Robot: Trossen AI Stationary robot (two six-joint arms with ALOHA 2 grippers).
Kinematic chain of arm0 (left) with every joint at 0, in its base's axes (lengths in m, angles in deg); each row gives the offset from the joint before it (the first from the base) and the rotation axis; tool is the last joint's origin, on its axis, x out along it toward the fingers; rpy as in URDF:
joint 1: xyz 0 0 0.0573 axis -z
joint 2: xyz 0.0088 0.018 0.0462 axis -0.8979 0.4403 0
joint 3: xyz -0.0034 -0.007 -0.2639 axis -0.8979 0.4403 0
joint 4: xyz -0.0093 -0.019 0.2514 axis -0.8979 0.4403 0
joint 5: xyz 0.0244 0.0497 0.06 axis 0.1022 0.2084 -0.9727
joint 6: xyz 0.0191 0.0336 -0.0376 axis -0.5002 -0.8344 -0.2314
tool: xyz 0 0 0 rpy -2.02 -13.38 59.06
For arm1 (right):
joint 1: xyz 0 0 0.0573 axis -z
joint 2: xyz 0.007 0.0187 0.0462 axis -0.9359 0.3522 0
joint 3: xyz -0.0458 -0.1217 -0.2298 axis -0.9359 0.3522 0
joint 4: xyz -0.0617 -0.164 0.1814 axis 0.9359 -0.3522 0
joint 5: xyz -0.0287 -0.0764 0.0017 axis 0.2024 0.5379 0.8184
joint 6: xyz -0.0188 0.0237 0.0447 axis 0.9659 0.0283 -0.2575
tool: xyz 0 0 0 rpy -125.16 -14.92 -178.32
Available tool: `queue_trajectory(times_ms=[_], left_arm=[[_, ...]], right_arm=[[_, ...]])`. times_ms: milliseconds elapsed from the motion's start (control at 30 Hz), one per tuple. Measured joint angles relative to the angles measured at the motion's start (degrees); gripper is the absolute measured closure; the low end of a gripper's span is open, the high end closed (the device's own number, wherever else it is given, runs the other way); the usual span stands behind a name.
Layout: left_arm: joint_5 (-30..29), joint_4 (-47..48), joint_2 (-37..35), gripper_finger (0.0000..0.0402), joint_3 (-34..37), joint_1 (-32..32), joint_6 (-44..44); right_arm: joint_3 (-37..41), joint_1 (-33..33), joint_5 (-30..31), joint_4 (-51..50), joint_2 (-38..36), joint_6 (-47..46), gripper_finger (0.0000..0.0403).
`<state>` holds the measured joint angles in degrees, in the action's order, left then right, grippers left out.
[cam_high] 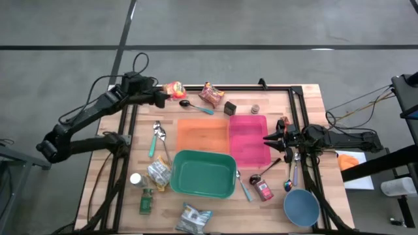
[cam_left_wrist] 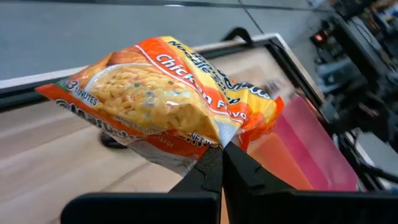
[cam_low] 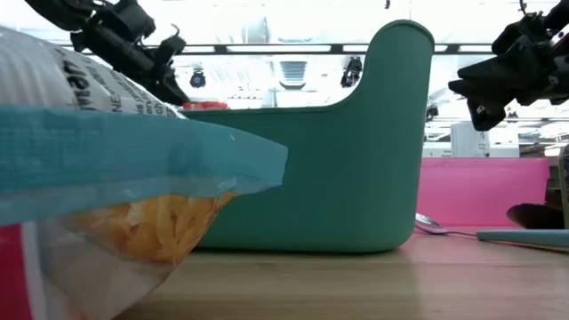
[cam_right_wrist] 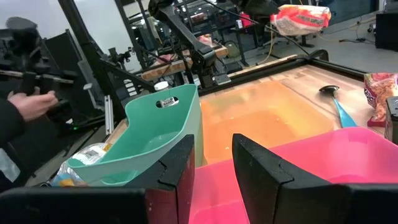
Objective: Pick & Place Food Item
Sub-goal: Put the orange noodle pack into the orange bin
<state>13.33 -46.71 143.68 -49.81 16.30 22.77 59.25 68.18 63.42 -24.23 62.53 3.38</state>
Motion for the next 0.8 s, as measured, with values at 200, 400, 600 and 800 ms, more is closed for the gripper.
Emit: queue_trajectory(times_ms=[200, 400, 600, 800], left_arm=[[-4.36, -0.66, 1.16, 0.0401, 0.04, 9.62, 0.32], [-7.42, -2.01, 2.56, 0.0401, 0.11, 19.68, 3.09], [-13.17, -1.99, 2.56, 0.0401, 0.12, 28.8, 5.65], [-15.23, -2.25, 3.96, 0.0401, 0.96, 34.31, 7.37]], right_arm=[[-0.02, 0.0, 0.0, 0.0, 0.0, 0.0, 0.0296], [0.0, 0.0, 0.0, 0.0, 0.0, 0.0, 0.0296], [-0.02, -0.01, 0.0, 0.0, -0.01, 0.0, 0.0296], [0.0, -0.01, 0.0, 0.0, -0.01, 0.0, 0.0296]])
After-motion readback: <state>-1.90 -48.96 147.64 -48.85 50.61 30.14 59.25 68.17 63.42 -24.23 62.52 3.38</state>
